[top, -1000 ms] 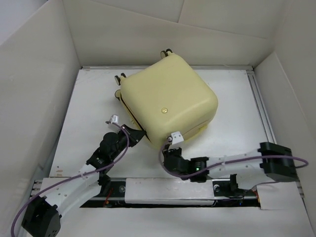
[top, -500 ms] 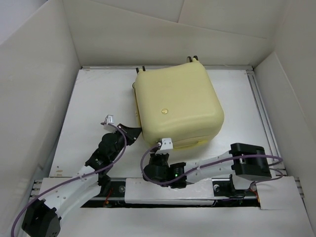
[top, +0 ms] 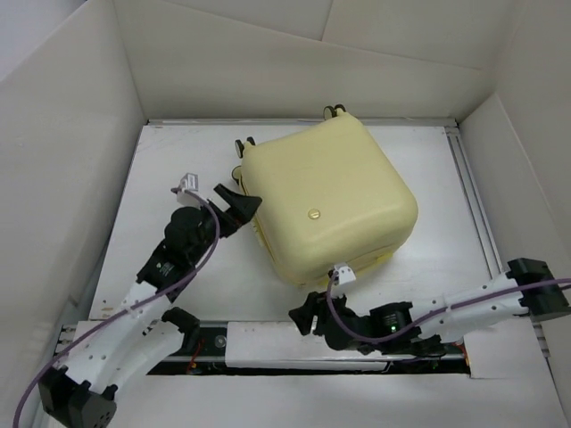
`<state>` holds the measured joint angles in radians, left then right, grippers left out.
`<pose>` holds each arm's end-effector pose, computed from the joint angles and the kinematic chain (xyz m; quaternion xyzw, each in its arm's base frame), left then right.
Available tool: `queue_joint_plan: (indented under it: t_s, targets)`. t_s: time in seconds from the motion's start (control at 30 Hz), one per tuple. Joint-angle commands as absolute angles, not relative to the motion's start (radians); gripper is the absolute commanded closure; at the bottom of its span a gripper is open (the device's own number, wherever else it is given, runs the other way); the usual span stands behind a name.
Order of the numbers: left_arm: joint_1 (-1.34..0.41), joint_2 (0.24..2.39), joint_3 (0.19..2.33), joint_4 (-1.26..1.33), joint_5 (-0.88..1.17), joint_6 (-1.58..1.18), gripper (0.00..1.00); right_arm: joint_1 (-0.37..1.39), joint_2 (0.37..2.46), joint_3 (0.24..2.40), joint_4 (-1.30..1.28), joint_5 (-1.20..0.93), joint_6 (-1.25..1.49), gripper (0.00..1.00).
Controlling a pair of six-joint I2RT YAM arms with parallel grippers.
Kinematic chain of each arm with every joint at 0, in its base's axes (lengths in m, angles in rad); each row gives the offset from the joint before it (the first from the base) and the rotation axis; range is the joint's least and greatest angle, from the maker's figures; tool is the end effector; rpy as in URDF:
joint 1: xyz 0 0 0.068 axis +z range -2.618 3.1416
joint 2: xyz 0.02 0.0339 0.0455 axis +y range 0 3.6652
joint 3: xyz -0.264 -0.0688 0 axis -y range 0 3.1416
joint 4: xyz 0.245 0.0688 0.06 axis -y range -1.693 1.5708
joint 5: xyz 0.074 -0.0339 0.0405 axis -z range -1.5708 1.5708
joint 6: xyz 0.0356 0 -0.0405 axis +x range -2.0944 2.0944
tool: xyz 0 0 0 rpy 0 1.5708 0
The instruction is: Pack the luggage
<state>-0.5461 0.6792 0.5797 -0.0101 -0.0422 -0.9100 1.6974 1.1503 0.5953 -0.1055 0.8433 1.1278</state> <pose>0.1488 -0.0887 0.3027 -0.1486 0.7298 -0.4322 0.5085 -0.0026 0.2307 0.2165 -0.0576 0.8371 0.3382 0.4262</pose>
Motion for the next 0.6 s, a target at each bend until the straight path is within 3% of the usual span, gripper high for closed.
queue_joint_plan:
  t_s: [0.0,0.1,0.27,0.57]
  targets:
    - [-0.428,0.819,0.687,0.017,0.05,-0.838,0.0,1.744,1.06,0.629,-0.322,0.771,1.25,0.33]
    - [-0.177,1.019,0.761,0.102,0.219,-0.838,0.0,1.744,0.932,0.629,-0.527,0.804,1.333,0.29]
    - [0.006,1.246,0.88,0.189,0.406,-0.876,0.07,1.744,0.767,0.586,-0.551,0.813,1.319,0.31]
    - [0.006,1.56,1.095,0.401,0.624,-1.004,0.0,1.744,0.631,0.532,-0.672,0.847,1.399,0.28]
